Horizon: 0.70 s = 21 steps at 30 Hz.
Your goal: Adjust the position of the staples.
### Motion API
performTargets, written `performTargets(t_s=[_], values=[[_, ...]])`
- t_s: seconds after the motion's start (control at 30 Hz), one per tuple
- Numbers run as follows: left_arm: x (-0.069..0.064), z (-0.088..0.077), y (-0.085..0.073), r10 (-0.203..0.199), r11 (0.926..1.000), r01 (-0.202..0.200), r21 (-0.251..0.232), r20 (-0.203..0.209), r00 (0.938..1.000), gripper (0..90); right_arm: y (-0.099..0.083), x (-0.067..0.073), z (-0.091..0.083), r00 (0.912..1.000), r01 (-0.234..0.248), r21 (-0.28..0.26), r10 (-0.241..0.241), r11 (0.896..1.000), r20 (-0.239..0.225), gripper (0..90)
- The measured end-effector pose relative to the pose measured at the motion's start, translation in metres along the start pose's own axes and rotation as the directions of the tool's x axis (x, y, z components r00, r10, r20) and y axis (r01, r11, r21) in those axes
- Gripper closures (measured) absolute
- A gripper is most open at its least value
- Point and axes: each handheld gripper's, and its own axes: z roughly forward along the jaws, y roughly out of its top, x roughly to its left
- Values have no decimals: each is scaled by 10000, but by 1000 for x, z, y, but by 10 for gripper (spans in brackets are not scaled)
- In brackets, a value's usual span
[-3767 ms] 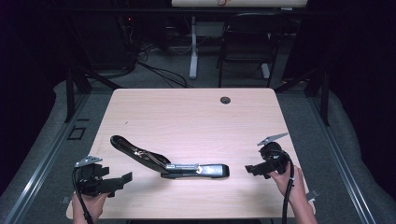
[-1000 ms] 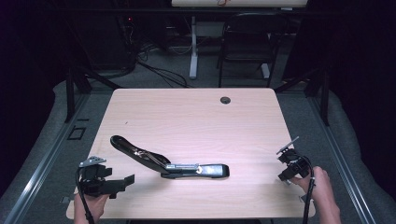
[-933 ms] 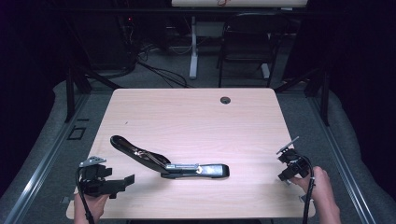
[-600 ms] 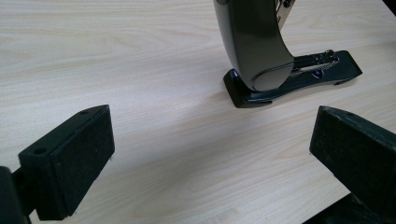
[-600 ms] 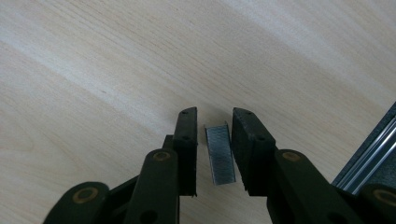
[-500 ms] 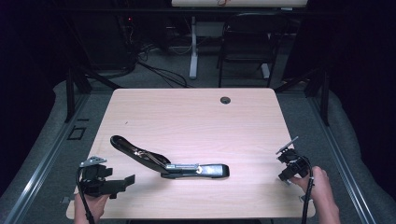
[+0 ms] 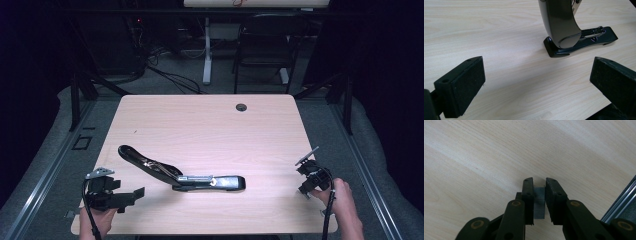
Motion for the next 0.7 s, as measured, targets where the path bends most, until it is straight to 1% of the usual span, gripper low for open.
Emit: performTargets(t_s=[0.07,0.1,0.13,0.17,0.23,0.27,0.53,0.57,0.6,0.63,0.7], values=[[0,0,0,3,10000,-3,1,7,10000,1,0,0,0,10000,11,17,-11,10000,3,779],[0,0,0,5,10000,-5,3,3,10000,2,-1,1,2,9997,-223,-314,221,9993,-75,779],[0,0,0,8,10000,-8,3,2,10000,1,-1,1,1,9997,-234,-341,231,9991,-99,779],[0,0,0,8,10000,-8,6,3,10000,2,0,0,-1,10000,-35,-117,35,9999,-68,779],[0,0,0,12,10000,-12,15,8,10000,1,0,0,-3,10000,13,-64,-13,10000,-58,780],[0,0,0,18,10000,-18,17,7,10000,1,0,0,-3,10000,-52,-130,51,9999,-72,780],[0,1,0,52,10000,-52,73,0,10000,1,-1,1,-7,9999,-90,-489,85,9988,-105,782],[0,1,0,22,10000,-22,26,0,10000,1,-1,3,-8,9994,-333,-845,326,9959,-104,782],[0,0,0,30,10000,-30,51,12,10000,1,0,2,-11,9998,-178,-680,169,9975,-141,783],[0,0,0,29,10000,-29,51,16,10000,1,0,2,-12,9997,-210,-848,198,9962,-151,783],[0,1,0,37,10000,-37,33,12,10000,1,0,2,-13,9998,-170,-841,162,9963,-104,784]])
